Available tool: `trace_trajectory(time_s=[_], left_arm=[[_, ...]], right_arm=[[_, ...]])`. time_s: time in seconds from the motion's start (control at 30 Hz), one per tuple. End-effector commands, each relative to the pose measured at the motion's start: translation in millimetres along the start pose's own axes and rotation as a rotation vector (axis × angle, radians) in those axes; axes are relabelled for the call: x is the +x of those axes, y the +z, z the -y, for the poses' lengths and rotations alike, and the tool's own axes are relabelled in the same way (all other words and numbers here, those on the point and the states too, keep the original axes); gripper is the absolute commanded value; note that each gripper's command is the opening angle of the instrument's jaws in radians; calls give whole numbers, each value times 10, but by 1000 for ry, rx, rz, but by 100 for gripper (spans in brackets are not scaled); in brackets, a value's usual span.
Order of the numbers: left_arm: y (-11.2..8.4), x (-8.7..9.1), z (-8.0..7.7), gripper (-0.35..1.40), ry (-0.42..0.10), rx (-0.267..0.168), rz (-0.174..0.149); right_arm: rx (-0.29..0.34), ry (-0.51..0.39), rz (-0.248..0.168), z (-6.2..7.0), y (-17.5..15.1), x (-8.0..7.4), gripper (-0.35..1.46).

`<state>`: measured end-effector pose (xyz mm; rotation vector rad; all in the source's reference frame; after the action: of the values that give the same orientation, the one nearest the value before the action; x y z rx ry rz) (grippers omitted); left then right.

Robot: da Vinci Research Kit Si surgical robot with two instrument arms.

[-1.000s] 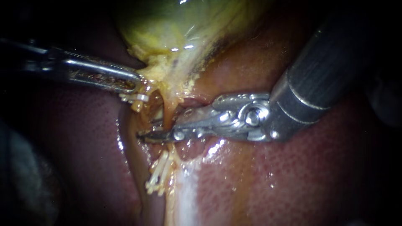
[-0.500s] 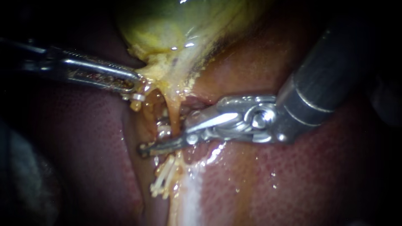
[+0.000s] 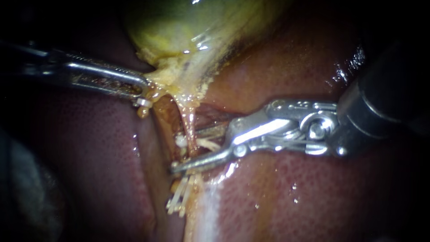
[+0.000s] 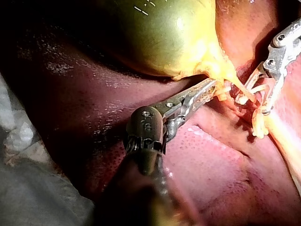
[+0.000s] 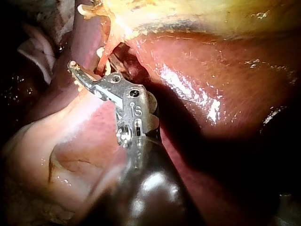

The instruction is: Clipping first clip right tube

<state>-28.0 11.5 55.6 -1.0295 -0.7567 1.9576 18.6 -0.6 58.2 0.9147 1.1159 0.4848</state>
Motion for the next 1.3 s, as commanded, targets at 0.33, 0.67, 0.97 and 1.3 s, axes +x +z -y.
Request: trace_trajectory(time_s=[0.33,0.67,0.97,1.3], left_arm=[[0,0,0,-35,0,0,0],[0,0,0,-35,0,0,0],[0,0,0,-35,0,0,0],[0,-1,1,-35,1,-1,0]], right_arm=[[93,18,-9,23,33,-11,50],[122,41,-13,31,31,-11,50],[203,59,-55,56,23,7,48],[219,97,-58,58,19,15,44]])
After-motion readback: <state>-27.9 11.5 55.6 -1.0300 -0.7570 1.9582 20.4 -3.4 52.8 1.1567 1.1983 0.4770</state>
